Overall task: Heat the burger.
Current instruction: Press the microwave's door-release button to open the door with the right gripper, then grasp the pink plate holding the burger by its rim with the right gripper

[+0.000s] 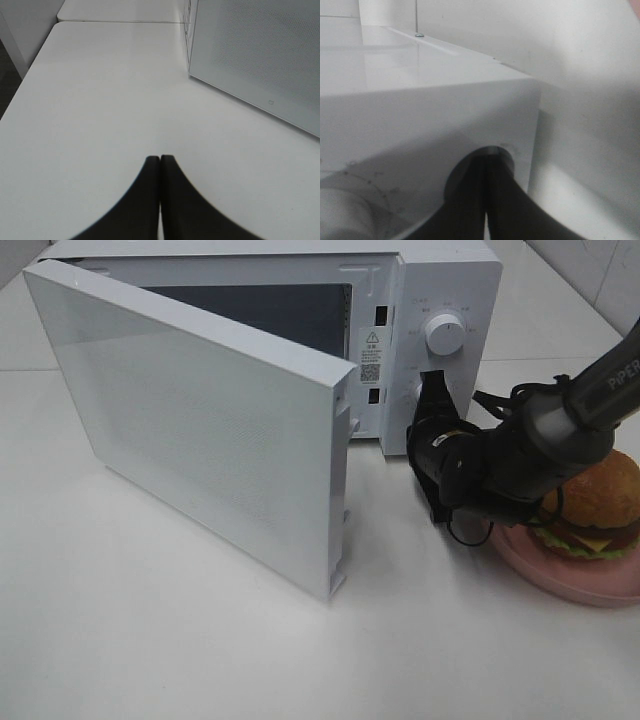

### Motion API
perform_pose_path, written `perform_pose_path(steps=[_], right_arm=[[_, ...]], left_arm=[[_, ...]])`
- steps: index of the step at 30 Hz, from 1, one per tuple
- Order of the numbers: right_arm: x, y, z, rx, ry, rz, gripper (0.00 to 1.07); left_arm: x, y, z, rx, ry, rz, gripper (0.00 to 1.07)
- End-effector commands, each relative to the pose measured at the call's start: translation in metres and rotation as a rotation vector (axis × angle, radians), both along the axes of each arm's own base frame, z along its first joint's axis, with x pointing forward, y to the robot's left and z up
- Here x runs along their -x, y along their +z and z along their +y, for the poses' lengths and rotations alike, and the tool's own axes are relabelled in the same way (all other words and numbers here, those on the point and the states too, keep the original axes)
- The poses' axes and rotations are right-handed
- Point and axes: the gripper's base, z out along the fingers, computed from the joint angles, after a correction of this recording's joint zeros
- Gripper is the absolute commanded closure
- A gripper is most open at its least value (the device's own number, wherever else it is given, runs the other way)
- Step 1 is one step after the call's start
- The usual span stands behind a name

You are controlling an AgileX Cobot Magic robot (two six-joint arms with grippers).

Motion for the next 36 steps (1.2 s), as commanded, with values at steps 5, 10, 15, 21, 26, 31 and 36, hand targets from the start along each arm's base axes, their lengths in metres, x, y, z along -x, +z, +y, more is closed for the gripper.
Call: perform_pose_path(steps=[5, 10, 15, 21, 26, 31, 36], right_arm=[[-0.005, 0.03, 0.005, 0.009, 0.086, -0.123, 1.07], [0.009, 0.037, 0.002, 0.01, 0.129, -0.056, 1.07], [0.021, 0.037, 0.0, 0.03, 0.179, -0.011, 1.06], [0.032, 0.042, -0.002, 0.064, 0.244, 0.002, 1.05], [0.039, 0.042, -0.003, 0.095, 0.298, -0.001, 1.03], [0.042, 0.044, 0.007, 0.202, 0.494, -0.065, 1.01], [0.045, 0.051, 0.021, 0.435, 0.774, -0.248, 0.99]], left_arm=[[0.002, 0.0, -0.001, 0.005, 0.0, -0.032, 1.06], [0.002, 0.0, -0.001, 0.005, 0.0, -0.032, 1.06], [0.002, 0.0, -0.001, 0.005, 0.0, -0.032, 1.06], [0.002, 0.0, -0.001, 0.005, 0.0, -0.032, 1.06], [0.002, 0.0, -0.001, 0.005, 0.0, -0.032, 1.06], [0.002, 0.0, -0.001, 0.005, 0.0, -0.032, 1.06], [0.002, 0.0, -0.001, 0.005, 0.0, -0.032, 1.06]])
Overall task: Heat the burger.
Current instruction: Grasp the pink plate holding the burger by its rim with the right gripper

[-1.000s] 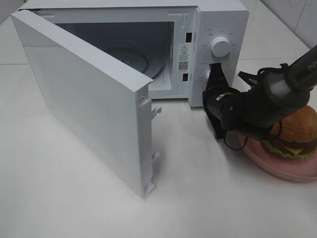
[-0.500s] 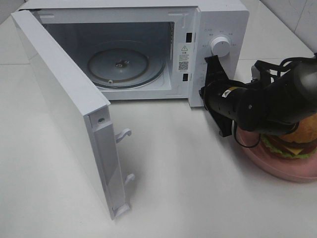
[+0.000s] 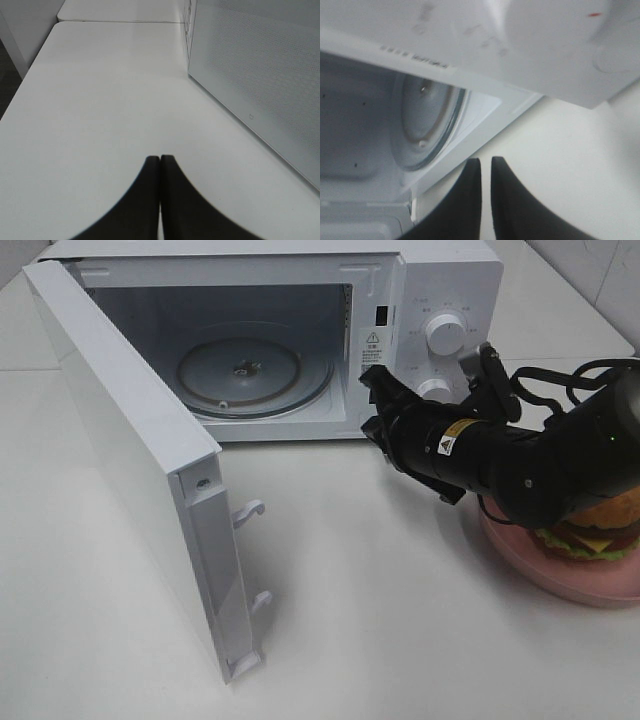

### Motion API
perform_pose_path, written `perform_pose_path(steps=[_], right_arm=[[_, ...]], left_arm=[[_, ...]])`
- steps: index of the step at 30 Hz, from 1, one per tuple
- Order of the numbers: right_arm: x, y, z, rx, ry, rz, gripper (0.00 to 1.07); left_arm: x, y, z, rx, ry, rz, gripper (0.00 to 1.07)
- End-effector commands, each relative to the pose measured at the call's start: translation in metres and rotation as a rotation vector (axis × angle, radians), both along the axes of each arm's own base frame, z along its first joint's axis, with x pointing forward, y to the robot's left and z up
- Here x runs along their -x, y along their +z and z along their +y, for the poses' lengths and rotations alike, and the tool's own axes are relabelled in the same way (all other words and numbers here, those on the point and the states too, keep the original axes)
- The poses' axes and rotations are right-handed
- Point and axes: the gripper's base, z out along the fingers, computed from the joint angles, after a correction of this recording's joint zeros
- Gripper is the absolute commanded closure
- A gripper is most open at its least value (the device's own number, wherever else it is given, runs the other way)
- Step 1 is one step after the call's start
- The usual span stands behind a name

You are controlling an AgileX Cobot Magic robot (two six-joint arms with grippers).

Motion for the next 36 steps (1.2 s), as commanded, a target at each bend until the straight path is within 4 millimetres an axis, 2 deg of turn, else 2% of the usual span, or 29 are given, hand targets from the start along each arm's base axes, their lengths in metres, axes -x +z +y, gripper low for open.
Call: perform_pose_path(steps=[1, 5, 7, 10, 12, 19, 20, 25, 32, 36], right_arm=[[0.001, 0.008, 0.007, 0.092, 0.143, -0.115, 0.99], [0.005, 0.008, 0.011, 0.199, 0.273, -0.191, 0.98], [0.01, 0.007, 0.016, 0.337, 0.444, -0.292, 0.97], [0.011, 0.006, 0.018, 0.364, 0.484, -0.313, 0.97], [0.017, 0.005, 0.022, 0.475, 0.637, -0.408, 0.96], [0.02, 0.006, 0.022, 0.627, 0.766, -0.502, 0.95], [0.02, 0.005, 0.02, 0.706, 0.802, -0.516, 0.94], [0.022, 0.007, 0.013, 0.87, 0.871, -0.506, 0.93], [0.025, 0.02, 0.003, 0.989, 0.901, -0.44, 0.93], [0.029, 0.03, -0.009, 1.045, 0.87, -0.327, 0.93]], left_arm=[[0.002, 0.0, -0.001, 0.005, 0.0, -0.032, 1.06], [0.002, 0.0, -0.001, 0.005, 0.0, -0.032, 1.06], [0.002, 0.0, -0.001, 0.005, 0.0, -0.032, 1.06], [0.002, 0.0, -0.001, 0.005, 0.0, -0.032, 1.06], [0.002, 0.0, -0.001, 0.005, 0.0, -0.032, 1.06], [0.002, 0.0, -0.001, 0.005, 0.0, -0.032, 1.06], [0.002, 0.0, -0.001, 0.005, 0.0, -0.032, 1.06], [0.002, 0.0, -0.001, 0.005, 0.0, -0.032, 1.06], [0.002, 0.0, -0.001, 0.005, 0.0, -0.032, 1.06], [0.002, 0.0, -0.001, 0.005, 0.0, -0.032, 1.06]])
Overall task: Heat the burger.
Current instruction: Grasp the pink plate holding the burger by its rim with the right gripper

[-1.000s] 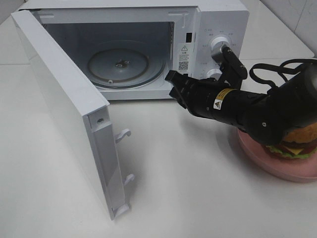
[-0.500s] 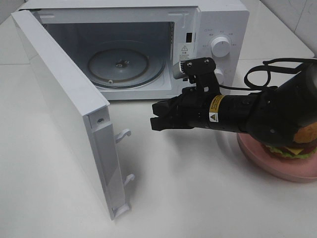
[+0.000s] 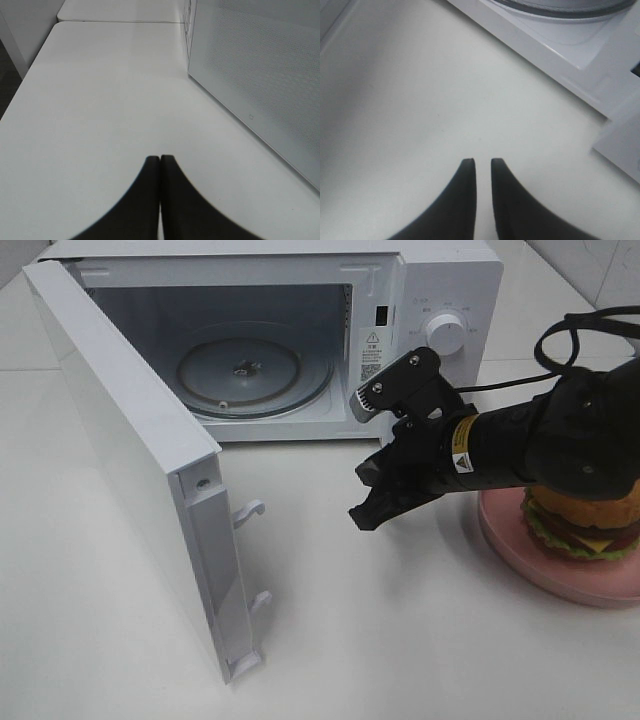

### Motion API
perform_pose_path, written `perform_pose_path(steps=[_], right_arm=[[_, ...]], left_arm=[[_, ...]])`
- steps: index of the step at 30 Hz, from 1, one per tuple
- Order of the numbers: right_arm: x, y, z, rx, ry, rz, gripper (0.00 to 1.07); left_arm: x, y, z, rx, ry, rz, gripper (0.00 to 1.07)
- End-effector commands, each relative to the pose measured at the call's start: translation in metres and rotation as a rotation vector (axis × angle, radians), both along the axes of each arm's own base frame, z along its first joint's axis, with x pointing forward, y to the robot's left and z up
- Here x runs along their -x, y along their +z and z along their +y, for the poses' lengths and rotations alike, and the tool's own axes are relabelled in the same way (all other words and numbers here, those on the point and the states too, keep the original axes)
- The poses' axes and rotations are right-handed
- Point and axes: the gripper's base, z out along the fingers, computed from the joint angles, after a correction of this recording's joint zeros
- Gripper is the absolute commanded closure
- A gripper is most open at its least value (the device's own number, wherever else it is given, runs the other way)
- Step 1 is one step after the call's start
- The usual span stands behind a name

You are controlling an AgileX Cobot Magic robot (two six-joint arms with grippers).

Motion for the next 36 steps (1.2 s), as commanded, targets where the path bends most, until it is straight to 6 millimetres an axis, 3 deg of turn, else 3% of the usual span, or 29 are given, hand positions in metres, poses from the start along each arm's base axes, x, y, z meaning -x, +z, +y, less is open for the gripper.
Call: perform_pose_path(steps=[1, 15, 25, 30, 32, 35, 36], right_arm=[[0.001, 0.009, -0.006, 0.045, -0.036, 0.014, 0.93], [0.013, 0.05, -0.033, 0.117, -0.347, 0.16, 0.93], [0.015, 0.08, -0.016, 0.074, -0.359, 0.458, 0.9], [0.015, 0.092, -0.011, 0.051, -0.374, 0.53, 0.75], [0.016, 0.094, -0.011, 0.049, -0.409, 0.564, 0.51], [0.017, 0.094, -0.012, 0.05, -0.415, 0.57, 0.44], [0.017, 0.093, -0.012, 0.059, -0.419, 0.582, 0.33]], left_arm=[[0.002, 0.0, -0.001, 0.005, 0.0, -0.032, 1.06], [0.002, 0.0, -0.001, 0.005, 0.0, -0.032, 1.06], [0.002, 0.0, -0.001, 0.005, 0.0, -0.032, 1.06], [0.002, 0.0, -0.001, 0.005, 0.0, -0.032, 1.06], [0.002, 0.0, -0.001, 0.005, 0.0, -0.032, 1.06], [0.002, 0.0, -0.001, 0.005, 0.0, -0.032, 1.06], [0.002, 0.0, -0.001, 0.005, 0.0, -0.032, 1.06]])
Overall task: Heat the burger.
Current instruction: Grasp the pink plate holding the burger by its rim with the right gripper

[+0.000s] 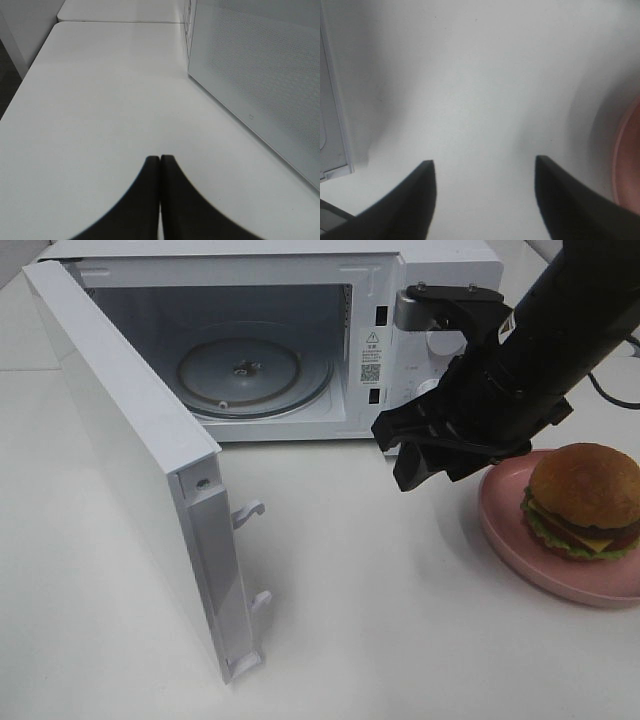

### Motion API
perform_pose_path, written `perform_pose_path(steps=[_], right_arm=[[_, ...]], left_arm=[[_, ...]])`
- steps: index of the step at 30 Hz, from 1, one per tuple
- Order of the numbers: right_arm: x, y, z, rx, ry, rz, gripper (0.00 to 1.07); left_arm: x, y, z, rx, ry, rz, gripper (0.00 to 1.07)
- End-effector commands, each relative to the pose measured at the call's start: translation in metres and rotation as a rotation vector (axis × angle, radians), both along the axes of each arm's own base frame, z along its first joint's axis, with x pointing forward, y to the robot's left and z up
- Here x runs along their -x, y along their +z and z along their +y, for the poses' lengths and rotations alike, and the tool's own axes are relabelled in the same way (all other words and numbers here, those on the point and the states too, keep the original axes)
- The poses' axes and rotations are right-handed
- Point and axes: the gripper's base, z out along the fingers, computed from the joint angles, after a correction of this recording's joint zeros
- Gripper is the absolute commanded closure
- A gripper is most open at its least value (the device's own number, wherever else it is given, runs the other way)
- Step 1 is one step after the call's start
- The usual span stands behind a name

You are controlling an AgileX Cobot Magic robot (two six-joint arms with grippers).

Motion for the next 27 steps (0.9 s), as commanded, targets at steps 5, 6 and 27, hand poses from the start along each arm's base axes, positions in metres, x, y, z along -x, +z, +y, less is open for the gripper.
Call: perform_pose_path(steps=[5, 6, 27], right_arm=[[0.001, -0.001, -0.003, 0.027, -0.005, 0.028, 0.25], [-0.001, -0.001, -0.005, 0.035, -0.014, 0.028, 0.27], [-0.031, -0.056, -0.026, 0.191, -0.115, 0.101, 0.31]], left_arm=[[0.002, 0.0, -0.001, 0.005, 0.0, -0.032, 1.06], [0.002, 0.0, -0.001, 0.005, 0.0, -0.032, 1.06], [0.002, 0.0, -0.001, 0.005, 0.0, -0.032, 1.06]])
